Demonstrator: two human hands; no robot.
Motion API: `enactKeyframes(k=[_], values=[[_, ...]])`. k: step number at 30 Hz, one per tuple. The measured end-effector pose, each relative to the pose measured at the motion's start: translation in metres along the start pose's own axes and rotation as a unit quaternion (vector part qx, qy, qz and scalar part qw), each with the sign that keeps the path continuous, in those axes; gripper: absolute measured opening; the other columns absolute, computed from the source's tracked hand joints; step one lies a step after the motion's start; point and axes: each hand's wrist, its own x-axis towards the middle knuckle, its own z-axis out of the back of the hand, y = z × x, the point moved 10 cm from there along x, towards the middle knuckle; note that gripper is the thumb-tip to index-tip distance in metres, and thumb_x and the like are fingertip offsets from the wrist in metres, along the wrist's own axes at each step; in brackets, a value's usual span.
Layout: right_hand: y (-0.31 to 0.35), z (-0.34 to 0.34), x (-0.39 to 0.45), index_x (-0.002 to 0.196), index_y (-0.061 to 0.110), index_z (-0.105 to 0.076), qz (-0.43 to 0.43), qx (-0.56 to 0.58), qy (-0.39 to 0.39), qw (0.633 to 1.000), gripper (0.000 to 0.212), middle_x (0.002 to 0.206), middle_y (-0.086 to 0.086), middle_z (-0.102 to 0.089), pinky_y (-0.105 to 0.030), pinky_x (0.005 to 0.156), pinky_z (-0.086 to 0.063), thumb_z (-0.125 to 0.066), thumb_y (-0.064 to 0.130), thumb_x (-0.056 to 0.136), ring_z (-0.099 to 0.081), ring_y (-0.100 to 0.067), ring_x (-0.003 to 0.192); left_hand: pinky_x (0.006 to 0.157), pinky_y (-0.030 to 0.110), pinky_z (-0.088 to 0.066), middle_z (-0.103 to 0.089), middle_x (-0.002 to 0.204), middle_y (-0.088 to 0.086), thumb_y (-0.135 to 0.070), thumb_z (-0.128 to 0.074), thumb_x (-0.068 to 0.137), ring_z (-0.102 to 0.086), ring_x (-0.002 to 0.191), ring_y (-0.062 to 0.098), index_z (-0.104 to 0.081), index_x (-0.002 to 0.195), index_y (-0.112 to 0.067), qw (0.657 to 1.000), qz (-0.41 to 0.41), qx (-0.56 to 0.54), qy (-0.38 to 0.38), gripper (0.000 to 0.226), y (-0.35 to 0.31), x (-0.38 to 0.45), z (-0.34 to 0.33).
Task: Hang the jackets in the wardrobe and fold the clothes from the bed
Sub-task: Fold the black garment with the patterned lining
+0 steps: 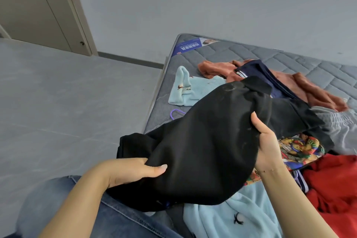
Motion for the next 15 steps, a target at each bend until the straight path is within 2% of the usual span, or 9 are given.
enactKeyframes(k=[3, 4, 7, 9, 11, 12, 15], values=[[0.030, 0.013, -0.014, 0.113, 0.013, -0.074, 0.067, 0.012, 0.011, 0.998, 0.033, 0.126, -0.007, -0.067, -0.039, 0.080, -0.059, -0.057, 0.035, 0.094, -0.065, -0.024, 0.115, 0.066, 0.008, -0.050, -0.073, 0.087, -0.023, -0.070, -0.056, 0.077, -0.070, 0.082, -0.005, -0.063, 0.103, -0.029, 0.997, -0.005, 0.058, -0.054, 0.049, -0.023, 0.001, 0.009], [0.042, 0.019, -0.016, 0.113, 0.015, -0.074, 0.089, 0.012, 0.012, 0.996, 0.033, 0.127, -0.006, -0.067, -0.039, 0.080, -0.058, -0.056, 0.035, 0.095, -0.065, -0.023, 0.115, 0.063, 0.008, -0.050, -0.073, 0.082, -0.023, -0.070, -0.054, 0.080, -0.070, 0.077, -0.006, -0.062, 0.100, -0.029, 0.994, -0.012, 0.077, -0.077, 0.046, -0.034, 0.001, 0.013], [0.074, 0.044, -0.013, 0.113, 0.019, -0.075, 0.142, 0.023, -0.009, 0.990, 0.030, 0.127, -0.003, -0.066, -0.039, 0.087, -0.057, -0.055, 0.036, 0.097, -0.065, -0.021, 0.115, 0.086, 0.026, -0.056, -0.075, 0.098, -0.010, -0.072, -0.060, 0.074, -0.073, 0.090, 0.010, -0.065, 0.108, -0.027, 0.991, -0.055, 0.077, -0.093, 0.057, -0.065, 0.012, 0.020], [0.088, 0.066, -0.003, 0.113, 0.020, -0.075, 0.156, 0.035, -0.050, 0.986, 0.030, 0.127, -0.002, -0.067, -0.040, 0.090, -0.056, -0.055, 0.037, 0.097, -0.065, -0.020, 0.115, 0.084, 0.025, -0.056, -0.075, 0.100, -0.011, -0.063, -0.066, 0.077, -0.072, 0.092, 0.010, -0.069, 0.107, -0.030, 0.984, -0.115, 0.103, -0.086, 0.045, -0.090, 0.020, 0.019], [0.093, 0.090, 0.012, 0.117, 0.017, -0.073, 0.158, 0.040, -0.111, 0.980, 0.033, 0.125, -0.002, -0.068, -0.039, 0.090, -0.057, -0.052, 0.035, 0.099, -0.065, -0.021, 0.114, 0.077, 0.021, -0.055, -0.075, 0.094, -0.014, -0.046, -0.070, 0.084, -0.071, 0.089, 0.006, -0.069, 0.099, -0.032, 0.964, -0.171, 0.144, -0.146, 0.020, -0.107, 0.029, 0.036], [0.091, 0.103, 0.020, 0.124, 0.016, -0.067, 0.153, 0.032, -0.145, 0.977, 0.034, 0.126, -0.003, -0.067, -0.038, 0.089, -0.056, -0.051, 0.033, 0.100, -0.064, -0.021, 0.115, 0.078, 0.023, -0.054, -0.074, 0.093, -0.012, -0.038, -0.071, 0.085, -0.070, 0.090, 0.008, -0.068, 0.095, -0.030, 0.949, -0.190, 0.160, -0.192, 0.013, -0.110, 0.034, 0.050], [0.080, 0.131, 0.036, 0.137, 0.018, -0.052, 0.153, -0.019, -0.215, 0.964, 0.039, 0.130, -0.003, -0.064, -0.035, 0.083, -0.055, -0.056, 0.021, 0.099, -0.063, -0.021, 0.114, 0.094, 0.031, -0.048, -0.068, 0.106, -0.003, -0.024, -0.071, 0.088, -0.063, 0.103, 0.015, -0.065, 0.102, -0.021, 0.917, -0.182, 0.201, -0.293, 0.016, -0.087, 0.050, 0.089]])
